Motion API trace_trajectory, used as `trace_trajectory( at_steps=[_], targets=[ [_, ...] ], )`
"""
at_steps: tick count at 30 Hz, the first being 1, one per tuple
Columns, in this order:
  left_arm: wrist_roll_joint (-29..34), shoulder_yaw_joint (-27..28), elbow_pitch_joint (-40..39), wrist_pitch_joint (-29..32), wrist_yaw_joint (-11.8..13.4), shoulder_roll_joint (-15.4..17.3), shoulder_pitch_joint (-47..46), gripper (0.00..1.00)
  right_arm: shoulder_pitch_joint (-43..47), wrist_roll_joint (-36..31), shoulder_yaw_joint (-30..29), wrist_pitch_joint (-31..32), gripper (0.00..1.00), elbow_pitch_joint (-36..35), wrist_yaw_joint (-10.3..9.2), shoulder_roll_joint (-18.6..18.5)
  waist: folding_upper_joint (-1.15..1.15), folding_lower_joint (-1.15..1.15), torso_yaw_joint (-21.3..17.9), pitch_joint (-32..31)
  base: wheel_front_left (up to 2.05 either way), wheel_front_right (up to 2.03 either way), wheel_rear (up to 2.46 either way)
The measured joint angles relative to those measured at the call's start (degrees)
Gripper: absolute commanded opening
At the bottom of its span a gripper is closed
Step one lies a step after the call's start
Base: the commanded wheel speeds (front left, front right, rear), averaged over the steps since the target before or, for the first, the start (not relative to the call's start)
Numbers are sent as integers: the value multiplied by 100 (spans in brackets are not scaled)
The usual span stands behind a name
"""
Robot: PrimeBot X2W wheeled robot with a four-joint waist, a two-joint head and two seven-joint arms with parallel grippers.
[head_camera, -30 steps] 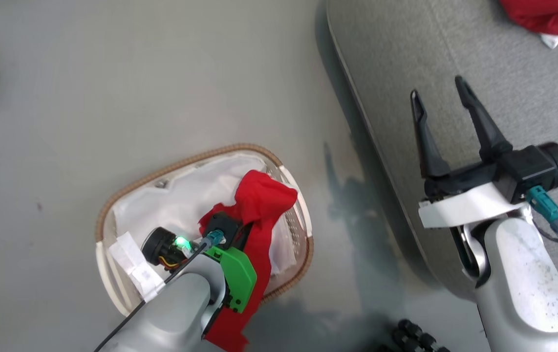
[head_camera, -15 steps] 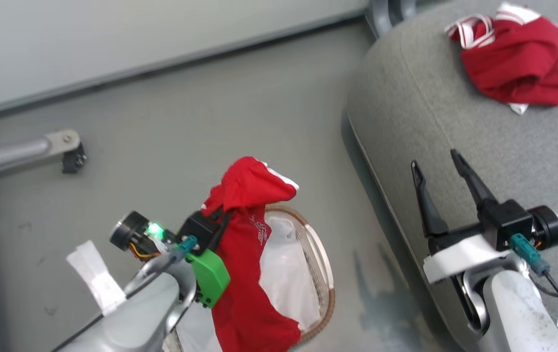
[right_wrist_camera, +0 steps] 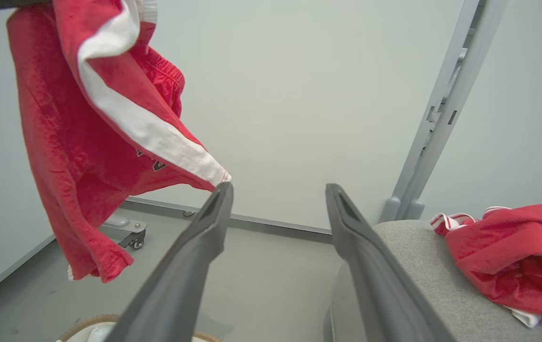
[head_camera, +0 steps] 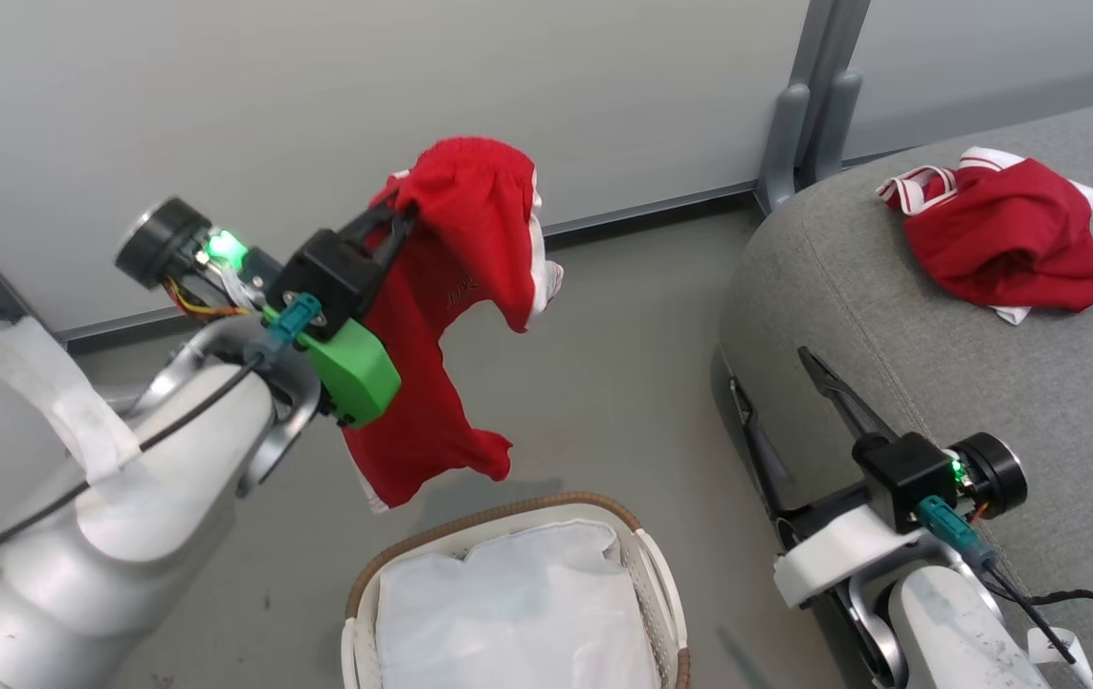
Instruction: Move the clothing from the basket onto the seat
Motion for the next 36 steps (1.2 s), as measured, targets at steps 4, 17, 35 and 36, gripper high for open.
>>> trace_trajectory(
  at_steps=[4,17,35,36],
  targets=[
    [96,101,-256,123,-40,189,-407,0,-158,1,310,0,100,66,0,2,0,0,27,-139,0,0,0],
    [221,113,-494,225,-149,134,-1134,0,-926,-90,1032,0,100,328,0,0,0,0,40,-210,0,0,0],
    [198,-162,-1051,334,-207,-250,-1324,0,-2129,-1105,1165,0,100,1811,0,-12,0,0,477,-259,0,0,0],
    [186,-167,-1081,338,-207,-253,-1324,0,-2142,-1121,1134,0,100,1830,0,-13,0,0,496,-264,0,0,0]
  ],
)
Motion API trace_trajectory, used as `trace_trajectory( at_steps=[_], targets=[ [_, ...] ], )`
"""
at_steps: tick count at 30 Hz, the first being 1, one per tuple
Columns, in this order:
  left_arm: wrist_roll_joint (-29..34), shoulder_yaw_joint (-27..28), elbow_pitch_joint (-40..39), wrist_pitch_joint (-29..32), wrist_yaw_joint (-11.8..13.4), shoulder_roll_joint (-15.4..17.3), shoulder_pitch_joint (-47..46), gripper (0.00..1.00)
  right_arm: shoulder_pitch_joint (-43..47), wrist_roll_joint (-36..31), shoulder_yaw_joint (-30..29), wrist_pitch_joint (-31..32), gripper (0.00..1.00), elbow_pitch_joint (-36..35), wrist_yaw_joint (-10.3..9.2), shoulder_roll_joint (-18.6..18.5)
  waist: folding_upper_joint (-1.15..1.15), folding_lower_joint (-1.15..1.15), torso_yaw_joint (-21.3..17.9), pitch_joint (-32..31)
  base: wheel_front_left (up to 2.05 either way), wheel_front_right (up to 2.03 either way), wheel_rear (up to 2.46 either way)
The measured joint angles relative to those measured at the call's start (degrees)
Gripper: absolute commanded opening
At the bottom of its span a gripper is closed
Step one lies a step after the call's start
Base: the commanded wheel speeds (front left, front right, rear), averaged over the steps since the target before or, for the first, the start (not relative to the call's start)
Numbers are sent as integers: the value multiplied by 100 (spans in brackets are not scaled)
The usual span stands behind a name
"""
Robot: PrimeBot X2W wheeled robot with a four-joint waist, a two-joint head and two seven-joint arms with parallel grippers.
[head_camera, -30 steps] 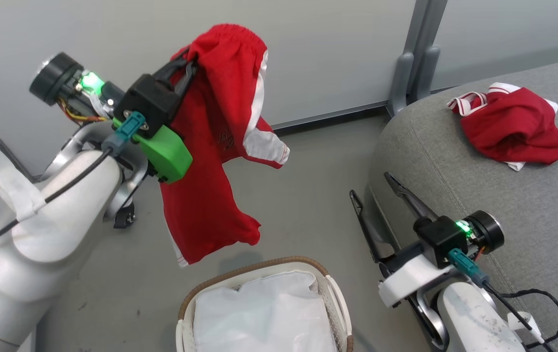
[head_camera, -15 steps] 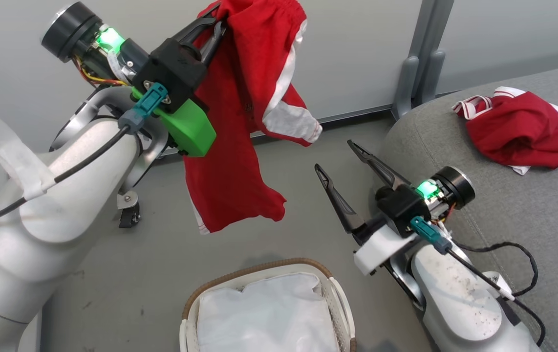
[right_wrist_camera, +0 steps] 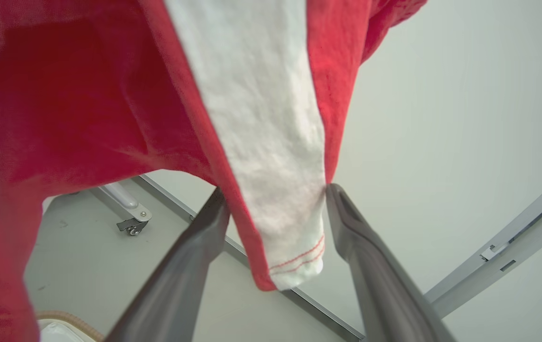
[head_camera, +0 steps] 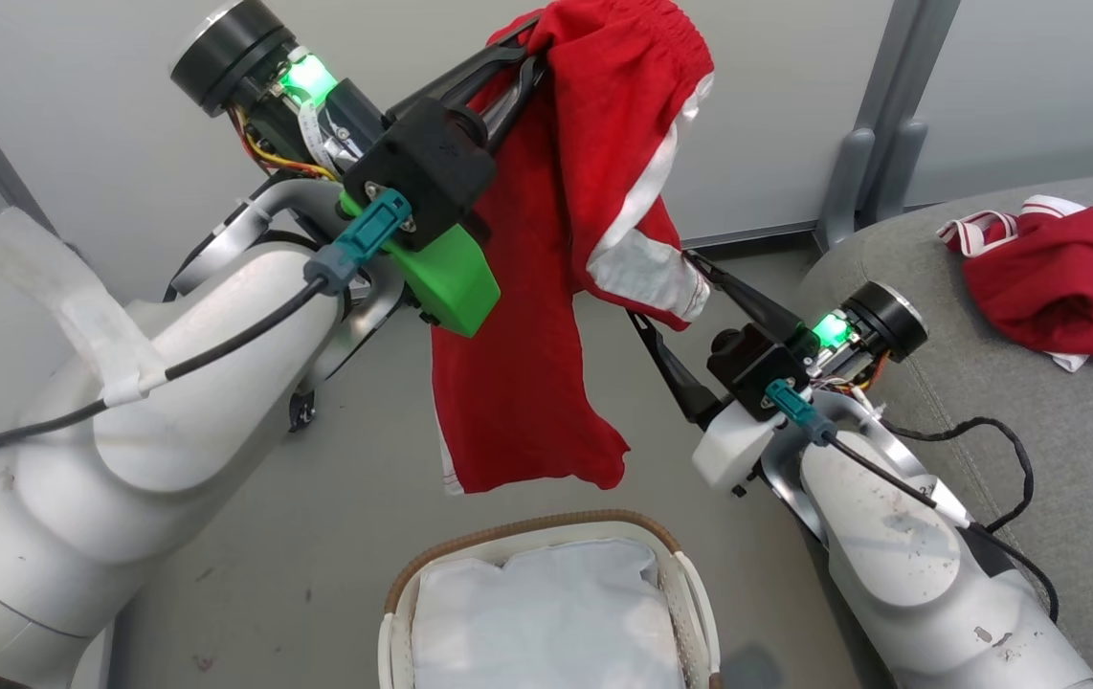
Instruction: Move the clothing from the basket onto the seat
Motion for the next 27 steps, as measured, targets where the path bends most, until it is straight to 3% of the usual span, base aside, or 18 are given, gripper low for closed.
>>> trace_trajectory(
  at_steps=[10,11,13,20,27],
  targets=[
    [-76,-97,-252,3,0,-42,44,0,-482,-114,-38,0,100,88,0,2,0,0,125,-21,0,0,0],
    [-89,-113,-246,-13,0,-52,73,0,-528,-73,9,0,52,142,0,5,0,0,135,-24,0,0,0],
    [-126,-148,-210,-42,0,-67,151,0,-593,-11,70,0,1,204,0,7,0,0,150,-32,0,0,0],
    [-364,-141,0,-192,20,-60,469,0,-643,148,194,0,0,222,0,7,0,0,149,-64,0,0,0],
    [-670,3,276,-543,233,-18,1002,0,-527,274,179,0,0,115,0,8,0,0,80,-75,0,0,0]
  ],
)
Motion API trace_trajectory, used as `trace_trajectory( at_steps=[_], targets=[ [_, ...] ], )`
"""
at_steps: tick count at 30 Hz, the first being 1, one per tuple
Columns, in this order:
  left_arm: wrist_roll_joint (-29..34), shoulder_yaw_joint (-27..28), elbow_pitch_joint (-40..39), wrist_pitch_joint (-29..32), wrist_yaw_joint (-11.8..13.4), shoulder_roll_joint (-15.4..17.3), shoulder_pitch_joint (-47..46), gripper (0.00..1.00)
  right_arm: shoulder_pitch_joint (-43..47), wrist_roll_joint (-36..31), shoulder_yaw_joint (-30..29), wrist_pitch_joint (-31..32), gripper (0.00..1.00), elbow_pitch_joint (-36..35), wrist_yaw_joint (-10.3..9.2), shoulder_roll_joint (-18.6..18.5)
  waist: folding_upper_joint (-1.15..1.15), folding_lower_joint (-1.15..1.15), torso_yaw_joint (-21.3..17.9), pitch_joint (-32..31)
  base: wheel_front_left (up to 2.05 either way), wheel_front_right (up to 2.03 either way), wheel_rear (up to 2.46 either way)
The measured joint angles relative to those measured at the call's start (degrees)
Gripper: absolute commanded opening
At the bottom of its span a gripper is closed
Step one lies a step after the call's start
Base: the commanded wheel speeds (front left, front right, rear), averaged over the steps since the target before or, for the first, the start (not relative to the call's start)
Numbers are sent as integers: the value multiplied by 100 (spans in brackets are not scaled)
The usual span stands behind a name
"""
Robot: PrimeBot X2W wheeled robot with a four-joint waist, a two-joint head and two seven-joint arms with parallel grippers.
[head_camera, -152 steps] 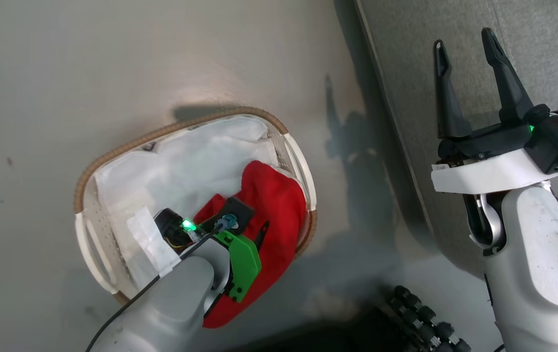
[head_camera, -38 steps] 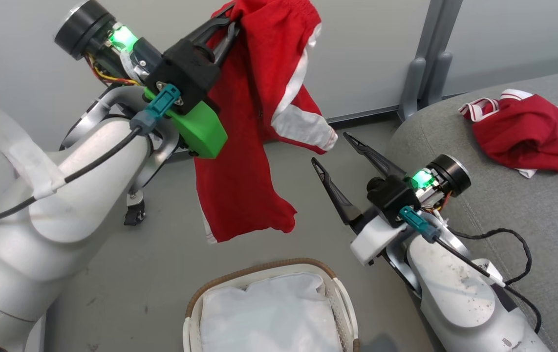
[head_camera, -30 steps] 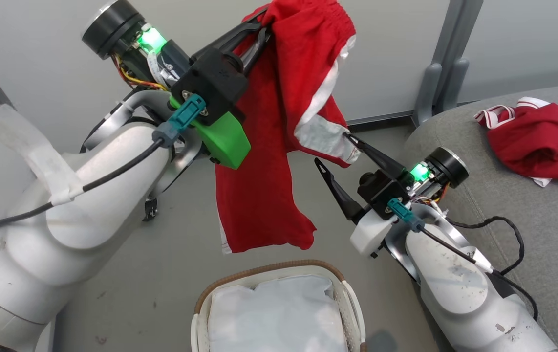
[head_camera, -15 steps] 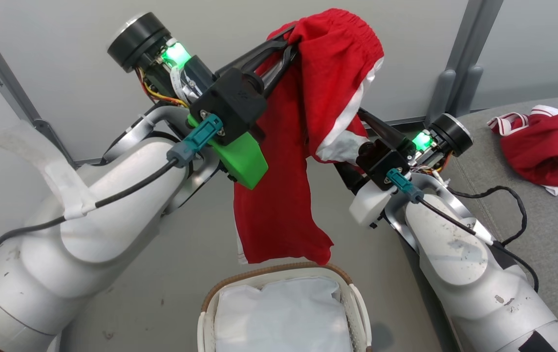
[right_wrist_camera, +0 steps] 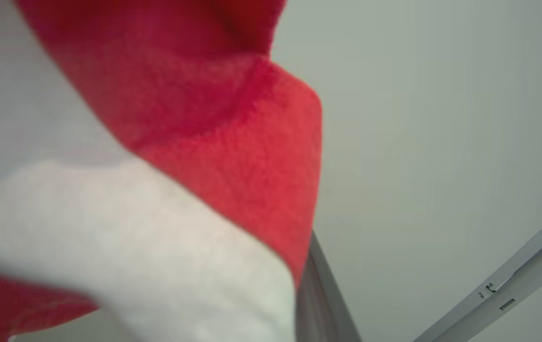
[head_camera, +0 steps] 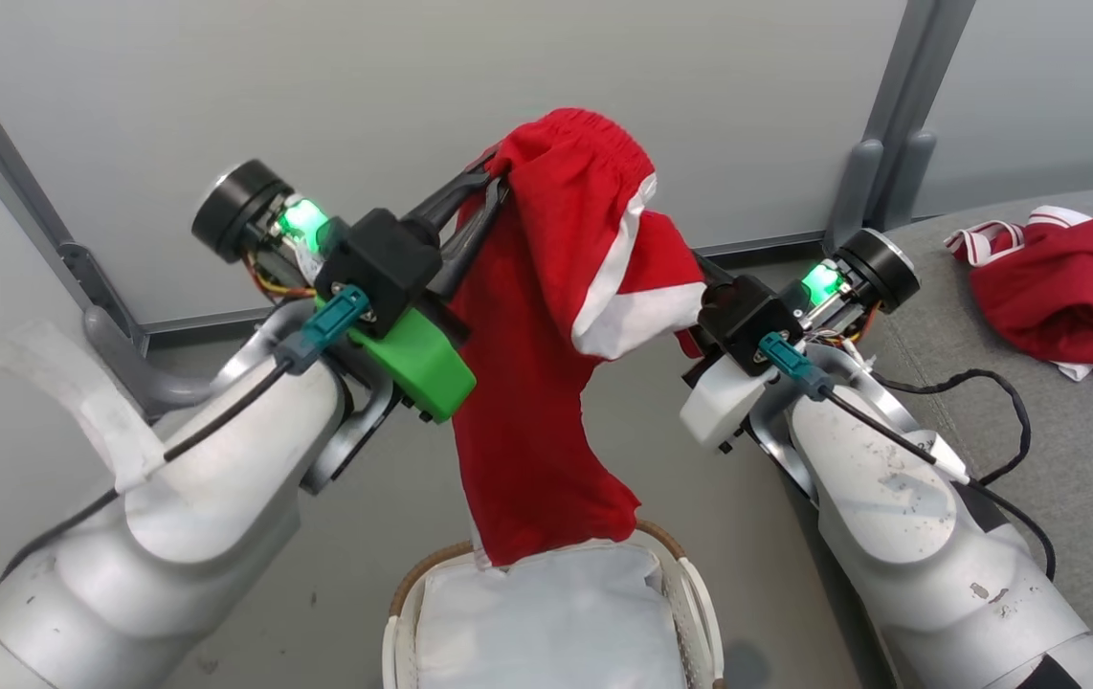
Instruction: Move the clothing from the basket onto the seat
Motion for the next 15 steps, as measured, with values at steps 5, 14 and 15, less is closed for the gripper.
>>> trace_trajectory(
  at_steps=[5,14,15],
  targets=[
    [-323,131,265,-292,204,-130,651,100,71,48,-79,0,0,-52,0,-19,0,0,-63,1,0,0,0],
    [-576,498,684,-483,356,-647,1868,100,119,104,-321,0,0,-126,0,-109,0,0,-159,14,0,0,0],
    [-558,583,686,-487,352,-704,1993,100,121,105,-345,0,0,-142,0,-123,0,0,-169,20,0,0,0]
  ],
)
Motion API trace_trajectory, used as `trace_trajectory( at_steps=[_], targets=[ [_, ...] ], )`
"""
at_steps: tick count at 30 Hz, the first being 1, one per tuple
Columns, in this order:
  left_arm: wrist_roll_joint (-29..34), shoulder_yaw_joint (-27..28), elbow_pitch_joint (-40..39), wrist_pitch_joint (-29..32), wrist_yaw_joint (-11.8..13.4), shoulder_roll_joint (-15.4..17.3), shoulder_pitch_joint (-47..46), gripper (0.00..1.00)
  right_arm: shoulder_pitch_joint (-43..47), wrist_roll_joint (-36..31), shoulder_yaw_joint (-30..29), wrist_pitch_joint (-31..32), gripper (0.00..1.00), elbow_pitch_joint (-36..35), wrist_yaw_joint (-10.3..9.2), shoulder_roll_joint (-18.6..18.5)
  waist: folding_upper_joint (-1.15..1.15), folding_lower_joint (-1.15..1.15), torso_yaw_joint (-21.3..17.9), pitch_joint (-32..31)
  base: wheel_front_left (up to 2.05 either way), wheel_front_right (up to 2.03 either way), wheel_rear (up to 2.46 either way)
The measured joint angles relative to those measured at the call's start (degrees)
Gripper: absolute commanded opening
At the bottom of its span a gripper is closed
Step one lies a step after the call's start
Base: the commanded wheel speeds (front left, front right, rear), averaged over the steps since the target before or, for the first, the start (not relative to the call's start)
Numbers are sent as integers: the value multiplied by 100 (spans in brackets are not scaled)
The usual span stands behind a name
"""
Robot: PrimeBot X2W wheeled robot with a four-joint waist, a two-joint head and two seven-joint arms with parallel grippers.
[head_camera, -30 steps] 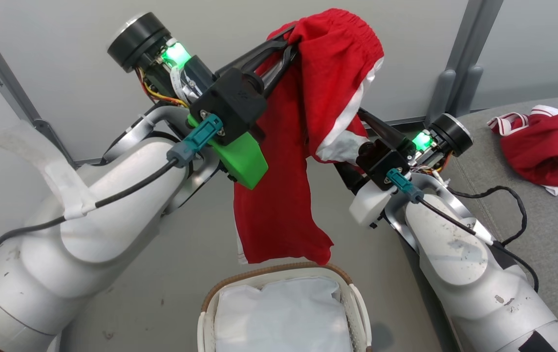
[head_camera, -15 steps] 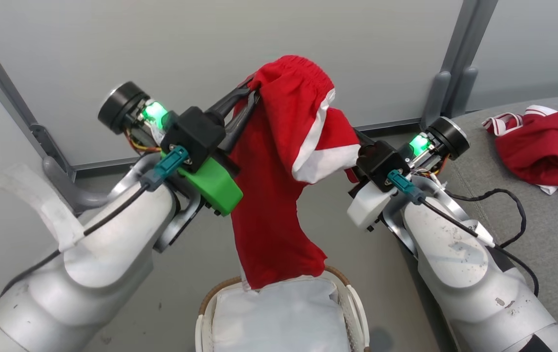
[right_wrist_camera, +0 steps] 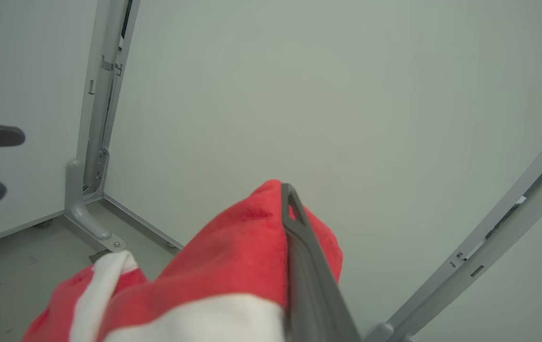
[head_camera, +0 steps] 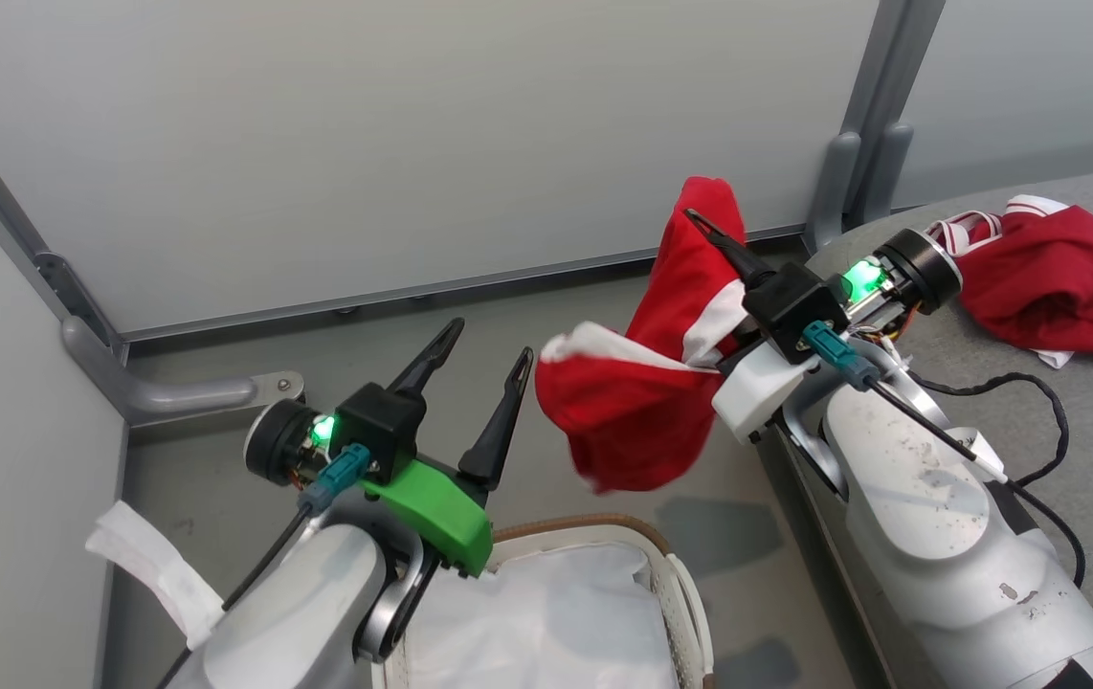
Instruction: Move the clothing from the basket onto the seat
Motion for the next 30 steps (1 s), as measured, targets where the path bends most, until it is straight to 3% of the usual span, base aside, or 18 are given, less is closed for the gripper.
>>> trace_trajectory(
  at_steps=[14,30],
  targets=[
    [779,1003,22,-13,-380,-754,1513,100,199,-2,-267,0,0,-235,0,-133,0,0,-231,79,0,0,0],
    [1543,1582,-68,-14,-760,-1162,1708,100,-29,20,-289,0,0,-360,0,-381,0,0,-982,315,0,0,0]
  ],
)
